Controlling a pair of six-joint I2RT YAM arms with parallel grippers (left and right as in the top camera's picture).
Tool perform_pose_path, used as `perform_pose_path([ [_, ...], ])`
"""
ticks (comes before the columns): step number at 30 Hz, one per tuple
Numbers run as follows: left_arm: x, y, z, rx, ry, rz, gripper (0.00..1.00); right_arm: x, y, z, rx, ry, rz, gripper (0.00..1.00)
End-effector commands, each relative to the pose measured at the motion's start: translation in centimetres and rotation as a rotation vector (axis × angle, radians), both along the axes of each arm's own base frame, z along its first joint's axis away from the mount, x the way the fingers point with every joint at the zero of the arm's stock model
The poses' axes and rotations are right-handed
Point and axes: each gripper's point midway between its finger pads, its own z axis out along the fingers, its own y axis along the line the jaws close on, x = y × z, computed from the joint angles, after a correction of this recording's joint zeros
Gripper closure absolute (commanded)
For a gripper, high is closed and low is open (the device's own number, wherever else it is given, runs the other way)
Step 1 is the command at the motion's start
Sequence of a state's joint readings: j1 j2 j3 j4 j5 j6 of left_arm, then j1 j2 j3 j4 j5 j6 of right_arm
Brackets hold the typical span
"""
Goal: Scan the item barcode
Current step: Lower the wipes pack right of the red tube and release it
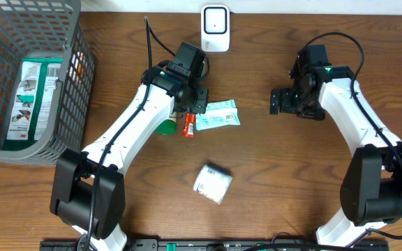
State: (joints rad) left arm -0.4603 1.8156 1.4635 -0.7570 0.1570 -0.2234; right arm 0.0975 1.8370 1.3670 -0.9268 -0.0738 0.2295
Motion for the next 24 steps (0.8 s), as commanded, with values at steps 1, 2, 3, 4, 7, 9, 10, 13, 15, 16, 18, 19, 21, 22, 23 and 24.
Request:
perform_pose_path([
  [1, 0.5, 0.3, 0.7, 0.013, -0.026, -0.009, 0.92, 0.4, 0.0, 0.8, -0.004, -0.024, 0.002, 0.01],
  [2, 0.5, 0.3, 0.7, 0.013, -0.026, -0.009, 0.92, 0.4, 0.0, 0.8, -0.004, -0.024, 0.003, 0.01],
  [3, 0.5, 0.3, 0.7, 0.015, -0.027, -0.008, 0.93, 0.4, 0.0, 0.8, -0.004, -0.024, 0.002, 0.01],
  [4, 0.6, 0.4, 0.7, 0.021, -0.031, -0.006, 0.93, 0.4, 0.0, 0.8, -0.004, -0.024, 0.003, 0.01],
  [7, 1.0, 1.5, 0.6, 0.078, -0.056, 0.015, 0.92, 0.4, 0.0, 0.8, -0.004, -0.024, 0.002, 0.01],
  [9, 1.2, 2.0, 0.6, 0.105, -0.066, 0.027, 0.93, 0.4, 0.0, 0.8, -0.004, -0.024, 0.002, 0.01],
  [10, 1.2, 2.0, 0.6, 0.107, -0.067, 0.025, 0.92, 0.4, 0.0, 0.8, -0.004, -0.024, 0.003, 0.01],
  [13, 1.2, 2.0, 0.6, 0.107, -0.067, 0.024, 0.92, 0.4, 0.0, 0.8, -0.004, -0.024, 0.002, 0.01],
  [15, 1.2, 2.0, 0.6, 0.107, -0.067, 0.024, 0.92, 0.4, 0.0, 0.8, -0.004, -0.024, 0.002, 0.01],
  [16, 1.2, 2.0, 0.6, 0.107, -0.067, 0.024, 0.92, 0.4, 0.0, 0.8, -0.004, -0.024, 0.002, 0.01],
  [18, 1.2, 2.0, 0.6, 0.107, -0.067, 0.024, 0.92, 0.4, 0.0, 0.8, -0.004, -0.024, 0.002, 0.01],
  [19, 1.2, 2.0, 0.6, 0.107, -0.067, 0.024, 0.92, 0.4, 0.0, 0.8, -0.004, -0.024, 0.002, 0.01],
  [21, 1.2, 2.0, 0.6, 0.107, -0.067, 0.024, 0.92, 0.4, 0.0, 0.8, -0.004, -0.024, 0.002, 0.01],
  [22, 1.2, 2.0, 0.6, 0.107, -0.067, 0.024, 0.92, 0.4, 0.0, 0.8, -0.004, -0.024, 0.002, 0.01],
  [23, 1.2, 2.0, 0.6, 0.107, -0.067, 0.024, 0.92, 0.4, 0.0, 0.8, -0.004, -0.024, 0.003, 0.01],
  [24, 1.2, 2.0, 0.6, 0.107, -0.067, 0.024, 0.92, 0.4, 0.0, 0.8, -0.004, -0.024, 0.002, 0.01],
])
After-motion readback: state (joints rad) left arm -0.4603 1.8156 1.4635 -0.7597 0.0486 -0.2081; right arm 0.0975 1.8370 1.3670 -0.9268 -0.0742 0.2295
